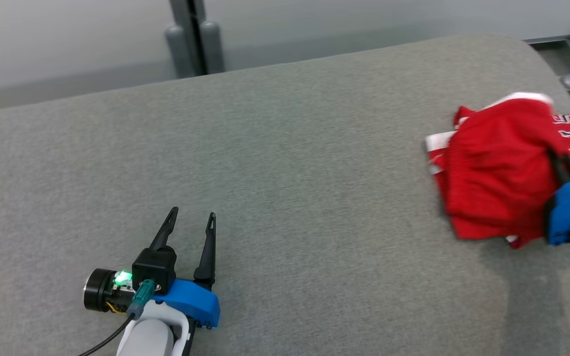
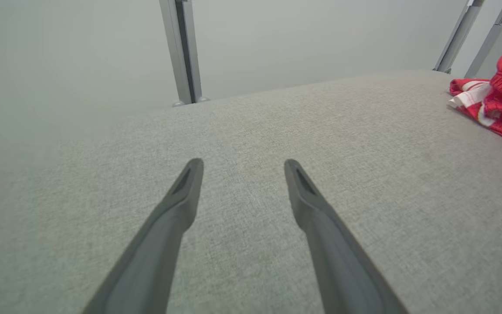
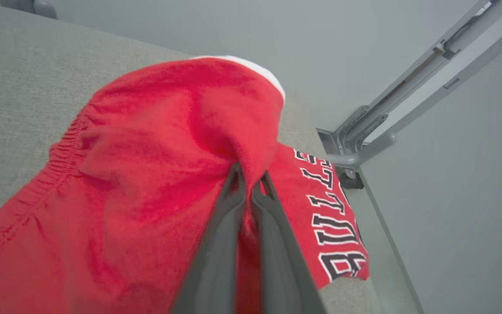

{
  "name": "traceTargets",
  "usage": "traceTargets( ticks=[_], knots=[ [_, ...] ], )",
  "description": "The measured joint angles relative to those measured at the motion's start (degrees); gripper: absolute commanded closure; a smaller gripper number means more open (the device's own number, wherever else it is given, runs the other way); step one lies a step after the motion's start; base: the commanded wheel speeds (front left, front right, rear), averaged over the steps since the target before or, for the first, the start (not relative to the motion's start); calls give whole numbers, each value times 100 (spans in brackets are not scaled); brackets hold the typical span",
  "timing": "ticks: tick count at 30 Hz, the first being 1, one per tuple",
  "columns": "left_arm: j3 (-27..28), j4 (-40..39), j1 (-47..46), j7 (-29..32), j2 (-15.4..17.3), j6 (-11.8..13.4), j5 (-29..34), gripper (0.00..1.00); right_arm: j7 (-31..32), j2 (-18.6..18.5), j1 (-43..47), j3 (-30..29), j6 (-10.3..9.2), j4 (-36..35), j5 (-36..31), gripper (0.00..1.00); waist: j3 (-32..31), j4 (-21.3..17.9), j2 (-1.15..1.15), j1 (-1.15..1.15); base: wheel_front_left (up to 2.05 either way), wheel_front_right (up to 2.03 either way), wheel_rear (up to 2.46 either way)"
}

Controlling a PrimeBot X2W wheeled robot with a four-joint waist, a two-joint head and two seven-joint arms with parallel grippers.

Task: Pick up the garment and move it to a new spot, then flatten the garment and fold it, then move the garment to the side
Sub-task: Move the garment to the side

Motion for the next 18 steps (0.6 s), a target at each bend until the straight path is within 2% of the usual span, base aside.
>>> traceTargets(
  ticks=[5, 11, 12, 13, 15, 18],
  knots=[
    [21, -66, 1, -1, -2, 1, -5, 0, 417, -563, -262, -468, 1, 169, -476, 100, 164, 350, -1, 0, 0, 0, 0],
    [43, -113, -3, -1, -3, 11, -9, 0, 890, -1020, -295, -1271, 1, 243, -1091, 100, 344, 593, -1, 0, 0, 0, 0],
    [46, -116, -4, -1, -3, 11, -9, 0, 944, -1051, -294, -1457, 1, 236, -1212, 71, 365, 615, -1, 0, 0, 0, 0],
    [57, -122, -5, -1, -3, 11, -9, 0, 979, -1058, -291, -1670, 1, 218, -1327, 0, 382, 633, -1, 0, 0, 0, 0],
    [84, -126, -7, -1, -2, 18, -9, 0, 982, -1011, -274, -2096, 1, 101, -1567, 0, 400, 651, -1, 1, 0, 0, 0],
    [156, -142, -16, -1, -3, 46, -9, 0, 714, -706, -216, -2644, 0, -189, -1792, 0, 384, 652, -1, 0, 0, 0, 0]
  ],
)
